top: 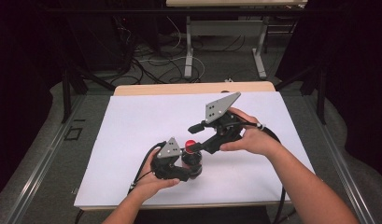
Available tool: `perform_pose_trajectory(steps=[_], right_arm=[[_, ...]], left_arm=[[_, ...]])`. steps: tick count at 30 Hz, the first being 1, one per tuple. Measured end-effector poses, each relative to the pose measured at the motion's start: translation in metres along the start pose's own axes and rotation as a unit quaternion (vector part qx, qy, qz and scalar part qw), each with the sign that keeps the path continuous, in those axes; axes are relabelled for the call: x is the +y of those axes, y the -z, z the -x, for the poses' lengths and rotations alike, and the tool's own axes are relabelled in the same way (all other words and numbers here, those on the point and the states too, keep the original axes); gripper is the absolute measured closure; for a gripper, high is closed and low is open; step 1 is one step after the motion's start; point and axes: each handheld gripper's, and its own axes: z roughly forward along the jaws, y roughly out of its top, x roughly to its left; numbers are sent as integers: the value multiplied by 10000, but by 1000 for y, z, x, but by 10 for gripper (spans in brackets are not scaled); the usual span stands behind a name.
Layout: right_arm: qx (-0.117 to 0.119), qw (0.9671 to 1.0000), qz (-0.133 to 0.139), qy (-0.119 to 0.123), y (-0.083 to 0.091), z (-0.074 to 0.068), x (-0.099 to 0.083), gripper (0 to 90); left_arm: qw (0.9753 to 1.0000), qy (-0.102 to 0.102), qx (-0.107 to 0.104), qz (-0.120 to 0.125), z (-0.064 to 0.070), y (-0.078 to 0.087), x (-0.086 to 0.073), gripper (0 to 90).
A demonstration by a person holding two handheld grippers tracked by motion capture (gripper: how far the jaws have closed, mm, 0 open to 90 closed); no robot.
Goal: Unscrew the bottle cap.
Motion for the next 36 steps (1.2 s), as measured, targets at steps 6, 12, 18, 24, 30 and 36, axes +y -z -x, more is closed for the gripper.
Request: perform_pose_trajectory(steps=[6, 12, 18, 24, 30, 36], right_arm=[[-1061, 9927, 158, -559, -5, -24, -5, 425], [-1784, 9757, 223, -1256, -16, -38, -10, 462], [-1920, 9703, 218, -1453, -26, -39, -14, 462], [-1978, 9625, 269, -1837, -33, -43, -14, 547], [-2014, 9646, 231, -1689, -34, -42, -13, 608], [-1273, 9871, -103, -962, -27, -27, -10, 615]], left_arm=[[9997, 100, 231, 30, -1, -2, -1, 298], [9991, 160, 390, -21, 1, -2, 0, 298], [9985, 254, 494, 6, 2, -4, 0, 297], [9981, 300, 544, -21, 3, -5, 0, 298], [9985, 270, 464, -76, 2, -2, 0, 298], [9990, 197, 392, 21, 1, -3, -1, 299]])
